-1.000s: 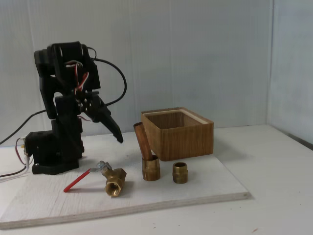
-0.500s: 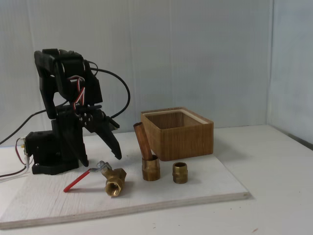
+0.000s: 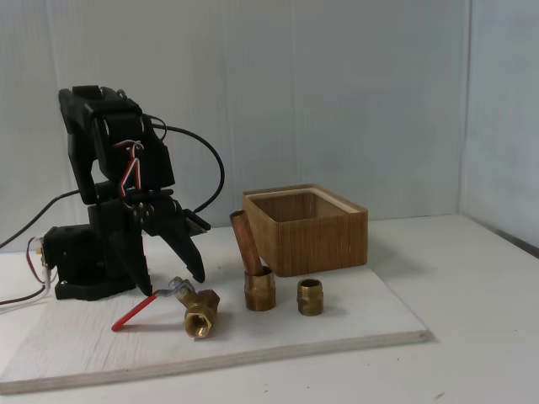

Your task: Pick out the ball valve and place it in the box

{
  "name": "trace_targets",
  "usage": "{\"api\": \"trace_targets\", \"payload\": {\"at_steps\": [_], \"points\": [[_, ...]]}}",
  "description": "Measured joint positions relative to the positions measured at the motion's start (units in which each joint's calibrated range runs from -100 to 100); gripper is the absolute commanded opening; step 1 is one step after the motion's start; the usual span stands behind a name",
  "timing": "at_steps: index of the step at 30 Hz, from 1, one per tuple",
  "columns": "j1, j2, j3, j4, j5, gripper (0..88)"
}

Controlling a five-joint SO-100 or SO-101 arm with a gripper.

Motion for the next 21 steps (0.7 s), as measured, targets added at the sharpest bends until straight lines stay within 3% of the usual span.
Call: {"api": "trace_targets", "payload": {"at_steps": [21], "points": [[-0.6, 0.9, -4.2, 12.7, -0.3, 34.0]]}}
